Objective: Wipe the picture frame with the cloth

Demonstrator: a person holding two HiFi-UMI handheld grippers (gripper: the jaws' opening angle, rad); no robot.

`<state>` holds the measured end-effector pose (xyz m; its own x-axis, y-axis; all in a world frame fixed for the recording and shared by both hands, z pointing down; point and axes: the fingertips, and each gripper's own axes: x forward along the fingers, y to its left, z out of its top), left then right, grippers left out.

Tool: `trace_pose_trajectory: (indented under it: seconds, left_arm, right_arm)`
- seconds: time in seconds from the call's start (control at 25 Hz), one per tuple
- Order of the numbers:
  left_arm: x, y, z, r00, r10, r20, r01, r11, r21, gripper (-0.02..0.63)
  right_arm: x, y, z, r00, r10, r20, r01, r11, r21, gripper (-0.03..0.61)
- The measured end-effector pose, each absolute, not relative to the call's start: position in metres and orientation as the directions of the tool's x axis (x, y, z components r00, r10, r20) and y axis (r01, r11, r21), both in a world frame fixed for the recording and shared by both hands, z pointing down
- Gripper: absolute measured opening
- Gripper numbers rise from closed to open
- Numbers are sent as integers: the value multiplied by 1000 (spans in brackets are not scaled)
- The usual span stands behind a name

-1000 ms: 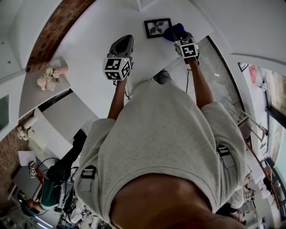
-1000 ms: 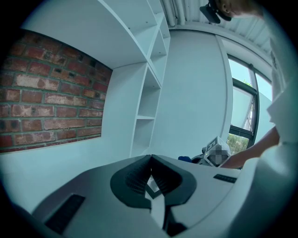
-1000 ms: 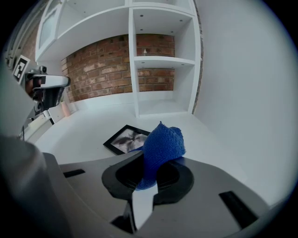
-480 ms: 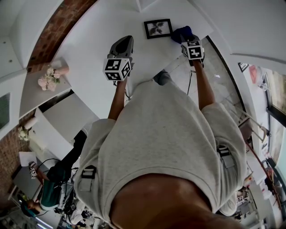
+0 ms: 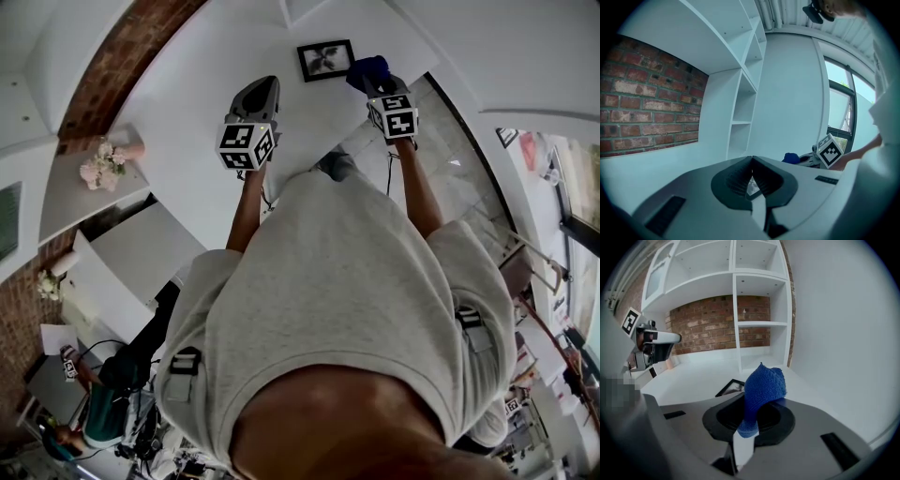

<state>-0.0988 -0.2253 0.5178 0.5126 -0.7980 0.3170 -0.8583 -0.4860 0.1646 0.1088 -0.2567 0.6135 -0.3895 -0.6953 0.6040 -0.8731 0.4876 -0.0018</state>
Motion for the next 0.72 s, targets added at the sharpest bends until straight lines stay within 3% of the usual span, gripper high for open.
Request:
trace_pose_trajectory:
  seconds: [0.72]
  left_arm:
    - [-106, -176, 485, 511, -827, 235, -860, -491, 139, 16]
  right_arm:
    - [72, -202, 449, -453, -859, 241, -882, 470, 17, 58]
